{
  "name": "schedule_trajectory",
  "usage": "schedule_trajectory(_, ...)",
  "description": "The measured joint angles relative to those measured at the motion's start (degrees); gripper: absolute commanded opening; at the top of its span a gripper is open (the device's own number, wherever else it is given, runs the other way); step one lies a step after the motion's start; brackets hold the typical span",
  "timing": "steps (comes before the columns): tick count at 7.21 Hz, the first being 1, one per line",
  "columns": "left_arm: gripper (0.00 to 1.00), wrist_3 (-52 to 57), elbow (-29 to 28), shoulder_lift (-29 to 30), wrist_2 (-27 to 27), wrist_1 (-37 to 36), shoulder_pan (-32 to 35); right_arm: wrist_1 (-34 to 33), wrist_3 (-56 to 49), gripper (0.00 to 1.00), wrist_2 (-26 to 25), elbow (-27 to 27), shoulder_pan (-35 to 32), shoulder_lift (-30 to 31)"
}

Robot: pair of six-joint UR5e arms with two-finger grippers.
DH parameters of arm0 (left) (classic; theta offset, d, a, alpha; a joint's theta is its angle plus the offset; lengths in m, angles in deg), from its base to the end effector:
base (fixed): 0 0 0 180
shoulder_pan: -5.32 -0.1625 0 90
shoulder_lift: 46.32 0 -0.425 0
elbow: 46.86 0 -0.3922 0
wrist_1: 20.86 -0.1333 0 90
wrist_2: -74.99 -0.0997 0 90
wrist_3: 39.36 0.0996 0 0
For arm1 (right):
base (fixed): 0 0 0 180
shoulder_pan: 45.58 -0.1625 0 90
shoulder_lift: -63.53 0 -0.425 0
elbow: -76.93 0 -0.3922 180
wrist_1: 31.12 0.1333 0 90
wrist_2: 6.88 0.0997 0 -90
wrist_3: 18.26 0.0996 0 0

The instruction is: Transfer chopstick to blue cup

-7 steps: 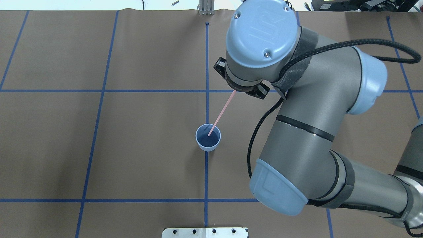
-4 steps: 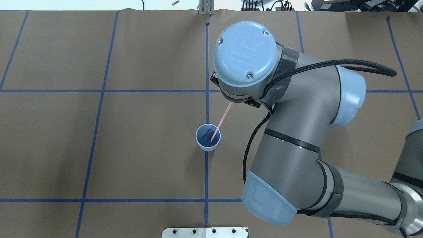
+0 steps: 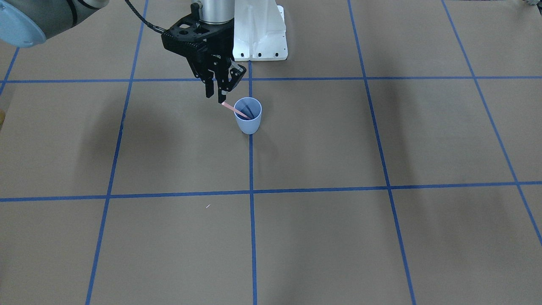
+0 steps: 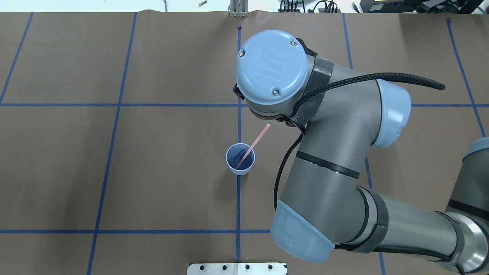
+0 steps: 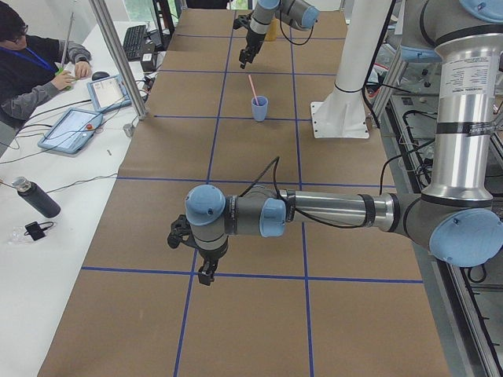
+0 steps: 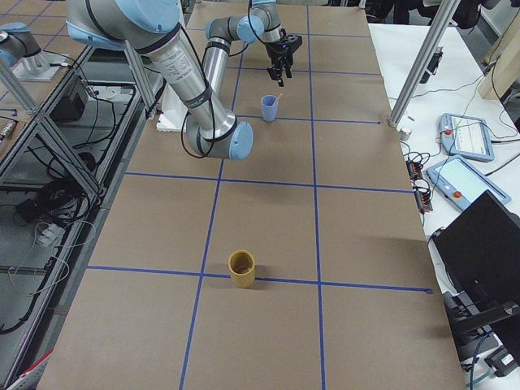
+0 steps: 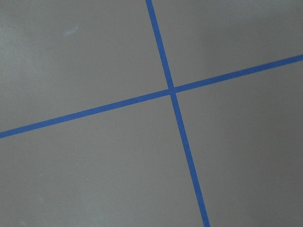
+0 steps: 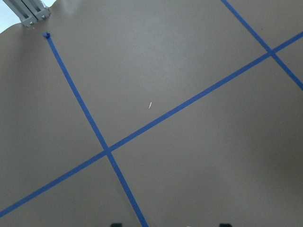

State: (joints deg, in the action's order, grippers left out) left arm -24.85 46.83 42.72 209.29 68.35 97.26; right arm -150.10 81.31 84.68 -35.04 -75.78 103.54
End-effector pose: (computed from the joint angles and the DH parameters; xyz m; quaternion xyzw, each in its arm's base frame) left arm -0.0802 -0.4843 0.6366 0.0694 0.3709 0.1077 0.9198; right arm -0.4423 -0.4085 0.0677 0.0531 -0.3627 0.3118 0.8766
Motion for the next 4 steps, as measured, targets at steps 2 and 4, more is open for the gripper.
schedule_trajectory(2, 0.98, -0.18, -0.14, 0.01, -0.02, -0.42, 0.0, -0.01, -5.09, 1.0, 2.36, -0.25, -4.35, -0.46)
schedule_trajectory(4, 0.98, -4.2, -0.22, -0.12, -0.21, -0.79, 0.03, 0.37, -19.46, 1.0, 12.2, -0.27, -15.37, 2.57)
